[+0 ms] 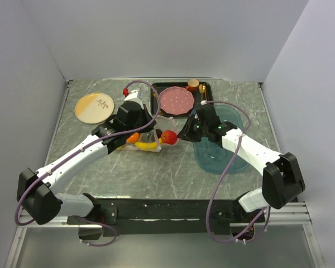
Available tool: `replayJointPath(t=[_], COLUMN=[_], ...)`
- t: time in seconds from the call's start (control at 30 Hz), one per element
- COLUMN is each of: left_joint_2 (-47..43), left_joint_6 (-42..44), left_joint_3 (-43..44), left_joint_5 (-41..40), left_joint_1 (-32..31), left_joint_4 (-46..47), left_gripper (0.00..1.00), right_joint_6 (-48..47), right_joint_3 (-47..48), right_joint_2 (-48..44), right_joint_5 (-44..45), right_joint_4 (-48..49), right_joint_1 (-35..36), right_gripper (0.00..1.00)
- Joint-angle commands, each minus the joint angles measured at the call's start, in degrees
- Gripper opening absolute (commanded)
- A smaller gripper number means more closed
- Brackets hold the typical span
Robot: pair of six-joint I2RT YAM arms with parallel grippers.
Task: Place the food in the zip-top bag and seal the zipper
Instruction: Adjust the fake fruit in the zipper food storage bag.
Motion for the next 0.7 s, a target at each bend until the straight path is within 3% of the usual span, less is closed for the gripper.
replayJointPath(t=[0.0, 0.67], left_joint_2=[-1.47, -0.85], left_joint_6=[-0.14, -0.67], left_joint_3=[1.49, 0.61], left_joint_5=[-0.70, 1.15], left_joint_1=[0.24, 0.24], left_joint_4=[1.00, 1.52], left_gripper=[0.01, 0.01], right_joint_6=[0.32, 0.23], right_joint_3=[1.54, 13.41], right_joint_2=[3.07, 14.33], right_joint_5=[-2.31, -6.97], right_joint_4=[2.42, 8.22], right_joint_1=[2.34, 5.59], right_gripper=[0.33, 0.42])
